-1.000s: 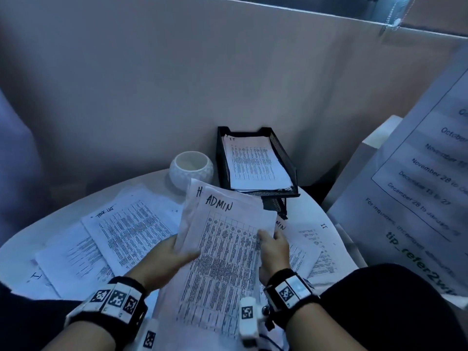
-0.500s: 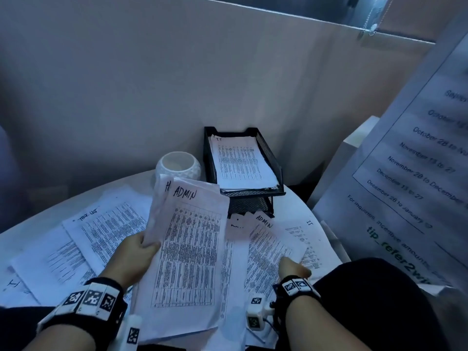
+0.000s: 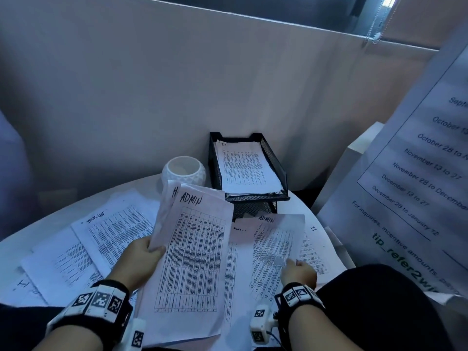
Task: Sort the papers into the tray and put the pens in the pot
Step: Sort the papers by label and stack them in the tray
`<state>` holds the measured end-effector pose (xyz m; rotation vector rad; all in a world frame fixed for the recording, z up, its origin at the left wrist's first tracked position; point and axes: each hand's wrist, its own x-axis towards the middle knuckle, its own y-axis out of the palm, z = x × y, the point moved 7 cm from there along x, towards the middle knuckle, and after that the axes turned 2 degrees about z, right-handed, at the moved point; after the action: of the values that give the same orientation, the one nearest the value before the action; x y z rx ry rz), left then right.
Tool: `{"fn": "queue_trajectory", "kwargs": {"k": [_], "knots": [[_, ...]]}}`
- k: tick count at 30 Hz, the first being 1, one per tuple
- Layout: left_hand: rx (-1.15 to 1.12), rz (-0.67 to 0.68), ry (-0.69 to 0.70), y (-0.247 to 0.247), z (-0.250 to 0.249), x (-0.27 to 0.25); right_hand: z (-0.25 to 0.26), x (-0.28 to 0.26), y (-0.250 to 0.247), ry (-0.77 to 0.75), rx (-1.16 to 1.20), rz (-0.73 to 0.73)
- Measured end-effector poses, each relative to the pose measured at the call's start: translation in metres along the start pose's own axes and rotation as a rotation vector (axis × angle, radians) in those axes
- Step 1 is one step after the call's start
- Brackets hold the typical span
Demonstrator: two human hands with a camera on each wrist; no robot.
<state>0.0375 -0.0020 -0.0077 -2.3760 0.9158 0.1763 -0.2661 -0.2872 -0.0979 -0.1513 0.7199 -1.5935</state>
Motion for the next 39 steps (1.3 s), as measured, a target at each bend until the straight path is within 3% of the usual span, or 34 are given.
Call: {"fn": "queue_trajectory", "kwargs": {"k": [5, 10, 15, 18, 22, 28, 31, 34, 37, 39], "knots": [[-0.013, -0.013, -0.011, -0.003, 0.001, 0.002, 0.027, -0.007, -0.005, -0.187, 0.031, -0.068], [-0.029, -0.038, -0.008, -0.008, -0.001, 0.001, 0.112, -0.026, -0.03, -0.434, 0.226, -0.118], [-0.055, -0.05, -0.023, -0.01, 0.001, 0.002, 0.18, -0.074, -0.055, -0.661, 0.553, 0.042], [-0.094, -0.058, -0.019, -0.011, 0.003, 0.005, 0.199, -0.096, -0.051, -0.631, 0.787, 0.291], [-0.19, -0.059, 0.006, -0.011, -0.001, 0.003, 0.188, -0.098, -0.021, -0.45, 0.851, 0.54], [-0.455, 0.02, 0.06, -0.006, -0.023, -0.009, 0.112, -0.084, 0.04, -0.186, 0.427, 0.667], [-0.491, 0.083, 0.067, 0.0, -0.031, -0.014, 0.084, -0.091, 0.064, -0.096, 0.348, 0.752], [-0.453, 0.087, 0.078, 0.003, -0.031, -0.018, 0.079, -0.101, 0.078, -0.114, 0.317, 0.811], [-0.306, 0.116, 0.186, 0.007, -0.035, -0.018, 0.1, -0.117, 0.068, -0.307, 0.291, 0.806], [-0.177, 0.001, 0.247, 0.001, -0.034, -0.012, 0.118, -0.128, 0.056, -0.447, 0.334, 0.756]]}}
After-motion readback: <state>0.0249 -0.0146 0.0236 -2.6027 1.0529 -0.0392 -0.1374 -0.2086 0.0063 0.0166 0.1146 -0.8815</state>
